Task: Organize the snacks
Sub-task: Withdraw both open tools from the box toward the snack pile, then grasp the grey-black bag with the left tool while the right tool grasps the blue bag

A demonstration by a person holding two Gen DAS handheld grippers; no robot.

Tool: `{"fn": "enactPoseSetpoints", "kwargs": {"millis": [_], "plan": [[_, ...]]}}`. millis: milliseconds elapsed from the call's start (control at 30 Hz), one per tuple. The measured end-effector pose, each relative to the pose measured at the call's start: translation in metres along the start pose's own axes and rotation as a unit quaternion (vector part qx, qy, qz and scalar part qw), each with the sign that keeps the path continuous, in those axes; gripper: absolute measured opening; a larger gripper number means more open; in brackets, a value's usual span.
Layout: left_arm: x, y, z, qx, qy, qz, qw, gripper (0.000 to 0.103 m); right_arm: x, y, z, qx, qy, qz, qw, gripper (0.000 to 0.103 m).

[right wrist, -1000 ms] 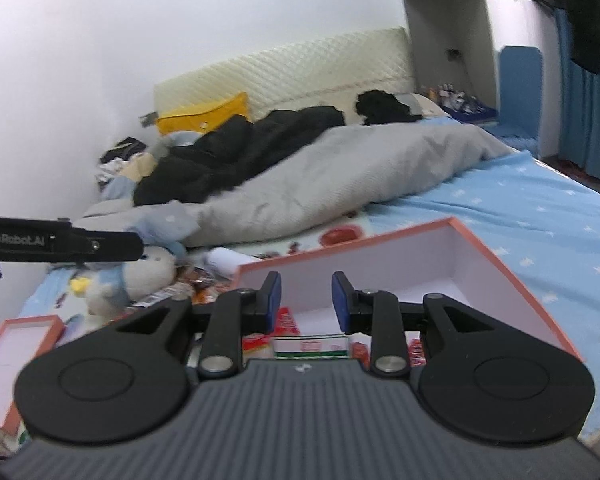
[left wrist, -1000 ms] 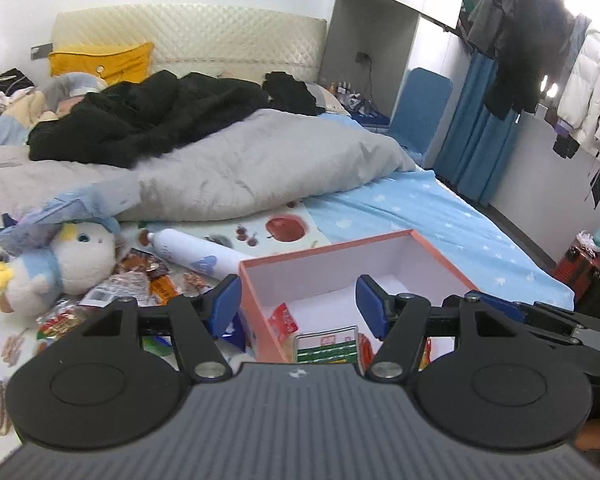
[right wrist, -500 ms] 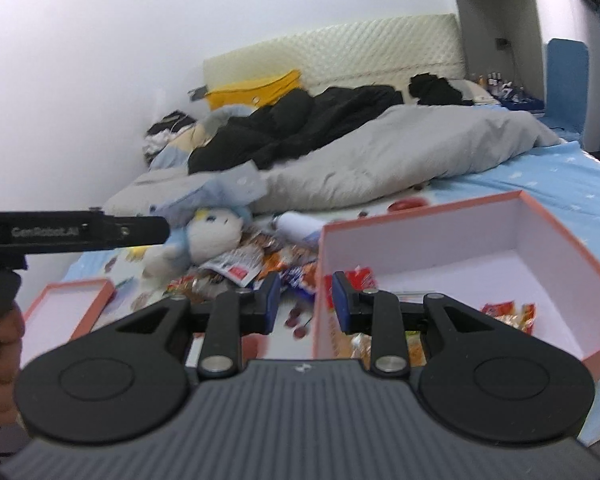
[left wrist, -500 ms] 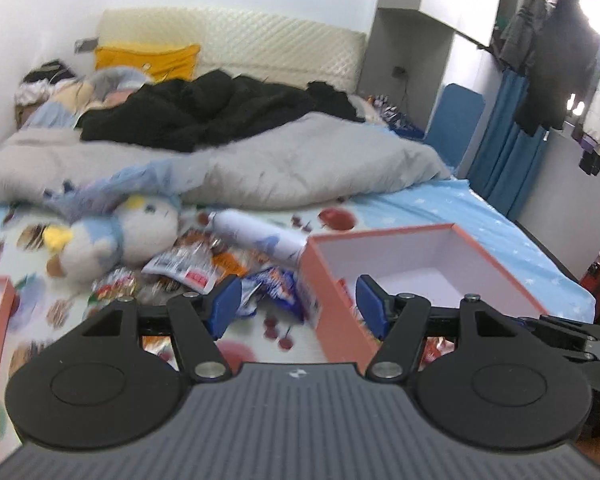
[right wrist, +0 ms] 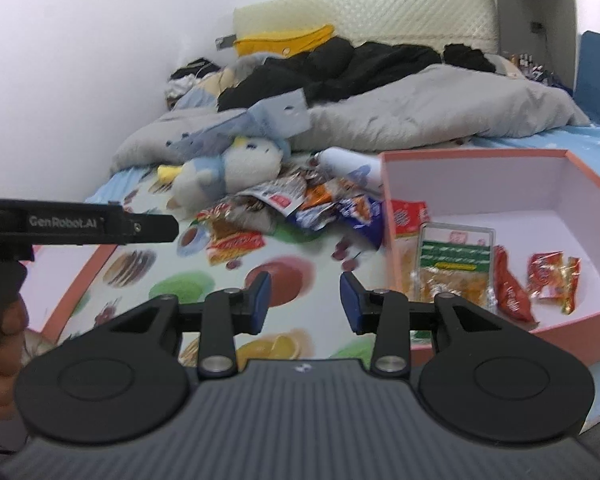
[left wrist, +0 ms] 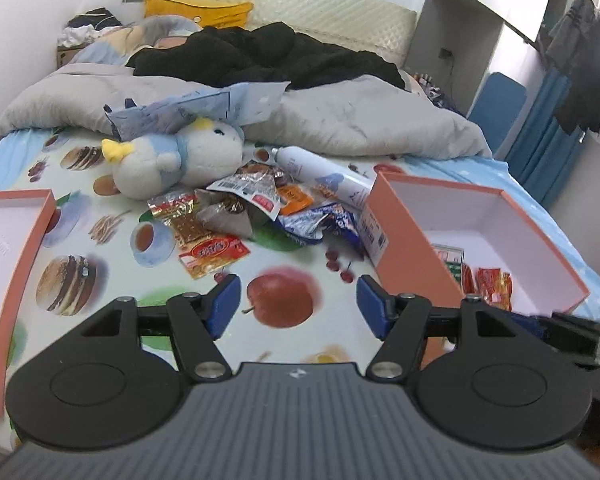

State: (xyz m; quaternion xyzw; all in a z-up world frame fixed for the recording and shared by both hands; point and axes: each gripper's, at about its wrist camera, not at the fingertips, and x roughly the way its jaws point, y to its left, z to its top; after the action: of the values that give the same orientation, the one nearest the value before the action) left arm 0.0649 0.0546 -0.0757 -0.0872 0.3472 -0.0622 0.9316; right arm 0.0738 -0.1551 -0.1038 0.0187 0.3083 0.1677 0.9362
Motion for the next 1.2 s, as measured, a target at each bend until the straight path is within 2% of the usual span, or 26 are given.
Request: {"fn": "enactPoseSetpoints", "kwargs": {"millis": [133, 300, 433, 533, 667, 833, 1067, 1200], "plan": [[0.005, 0.01, -0.01, -0.008, -0.002, 0.015, 0.9999, 0.076, 0.008, 0.012, 0.0, -0.035, 0.006, 0.005, 0.999, 0.051], [0.023, 0.037, -0.02, -0.046, 0.002, 0.024, 0.9987, 0.077, 0.028, 0.017, -0.001, -0.066, 0.033, 0.006, 0.997, 0.052], [0.054, 0.065, -0.026, -0.074, 0.02, 0.037, 0.9964, 0.077, 0.052, 0.022, 0.001, -0.092, 0.047, -0.006, 0.995, 0.06], [0.077, 0.087, -0.026, -0.094, 0.025, 0.036, 0.9946, 0.077, 0.073, 0.027, 0.003, -0.11, 0.052, -0.01, 0.993, 0.06], [0.106, 0.108, -0.019, -0.109, 0.02, 0.021, 0.9936, 0.077, 0.102, 0.034, 0.008, -0.128, 0.05, -0.019, 0.99, 0.06], [0.147, 0.126, 0.0, -0.139, 0.006, -0.025, 0.99, 0.077, 0.144, 0.039, 0.016, -0.139, 0.058, -0.032, 0.988, 0.06], [0.205, 0.136, 0.028, -0.124, 0.017, -0.04, 0.9914, 0.077, 0.193, 0.036, 0.023, -0.143, 0.075, -0.063, 0.985, 0.06], [0.234, 0.133, 0.042, -0.092, 0.031, -0.042, 0.9944, 0.078, 0.214, 0.047, 0.025, -0.219, 0.061, -0.103, 0.968, 0.06]]}}
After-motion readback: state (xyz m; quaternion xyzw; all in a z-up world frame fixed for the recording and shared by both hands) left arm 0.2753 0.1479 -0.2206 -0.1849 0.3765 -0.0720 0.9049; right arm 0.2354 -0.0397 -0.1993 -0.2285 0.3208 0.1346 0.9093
